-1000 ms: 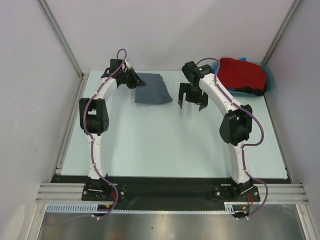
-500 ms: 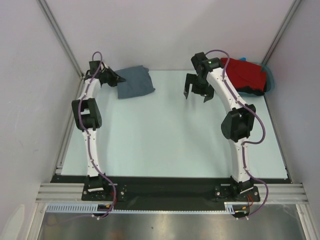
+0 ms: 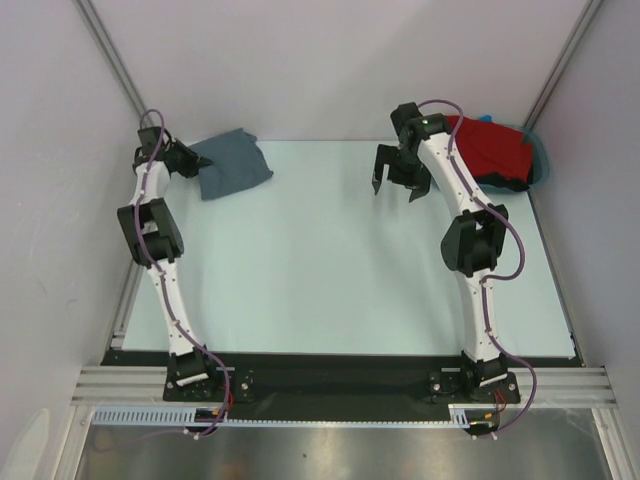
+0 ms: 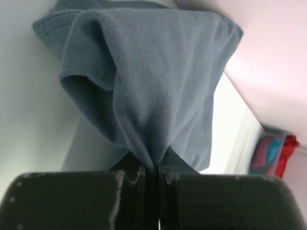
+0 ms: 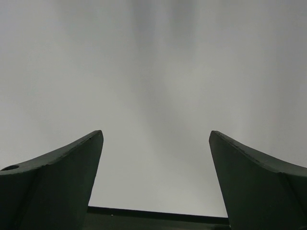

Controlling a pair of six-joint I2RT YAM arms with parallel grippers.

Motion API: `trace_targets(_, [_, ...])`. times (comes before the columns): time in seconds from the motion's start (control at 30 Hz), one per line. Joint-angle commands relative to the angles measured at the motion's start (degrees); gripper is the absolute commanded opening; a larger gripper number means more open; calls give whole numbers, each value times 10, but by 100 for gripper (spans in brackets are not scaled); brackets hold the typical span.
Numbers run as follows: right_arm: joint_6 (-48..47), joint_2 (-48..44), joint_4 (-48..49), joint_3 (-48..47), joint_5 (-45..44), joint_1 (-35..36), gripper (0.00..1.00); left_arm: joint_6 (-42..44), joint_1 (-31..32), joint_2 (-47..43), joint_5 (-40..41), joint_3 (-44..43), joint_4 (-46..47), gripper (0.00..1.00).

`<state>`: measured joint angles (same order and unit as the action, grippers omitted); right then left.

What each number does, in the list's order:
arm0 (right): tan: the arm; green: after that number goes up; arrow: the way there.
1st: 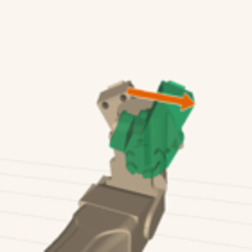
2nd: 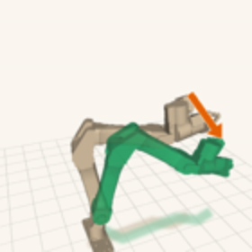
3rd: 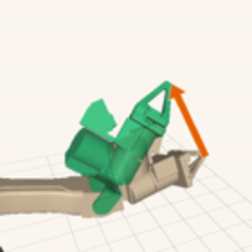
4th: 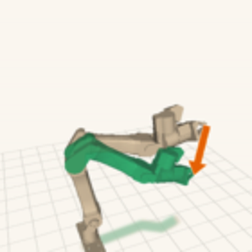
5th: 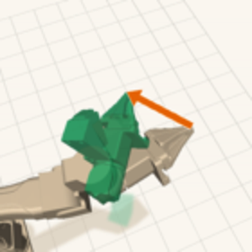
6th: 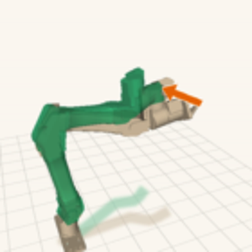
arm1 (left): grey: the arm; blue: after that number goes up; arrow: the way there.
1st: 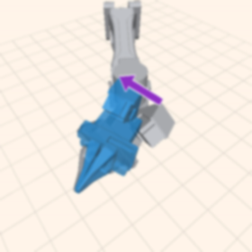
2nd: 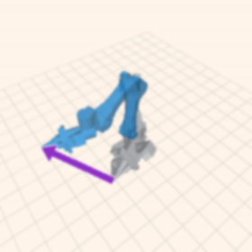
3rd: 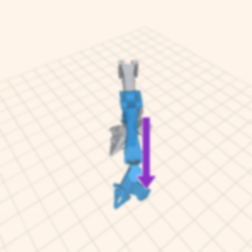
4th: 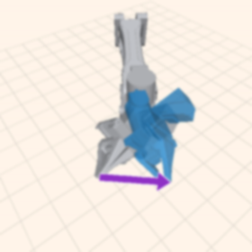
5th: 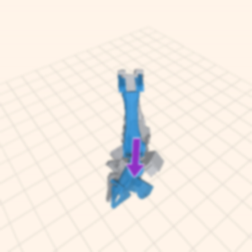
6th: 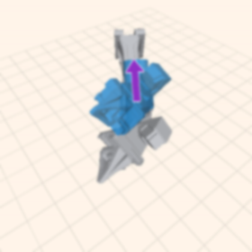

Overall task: Fold and stack the t-shirts
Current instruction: Neatly place the folded tshirt to the corner

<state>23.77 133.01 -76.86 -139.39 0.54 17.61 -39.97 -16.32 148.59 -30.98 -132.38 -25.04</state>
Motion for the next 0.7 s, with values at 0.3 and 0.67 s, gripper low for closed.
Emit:
trace_targets(0.3, [0,-21,-40,18,26,0,100,15,-34,-185,167,127,5,0])
trace_targets(0.67, [6,-42,-21,55,26,3,100,-8,-40,-192,216,141,1,0])
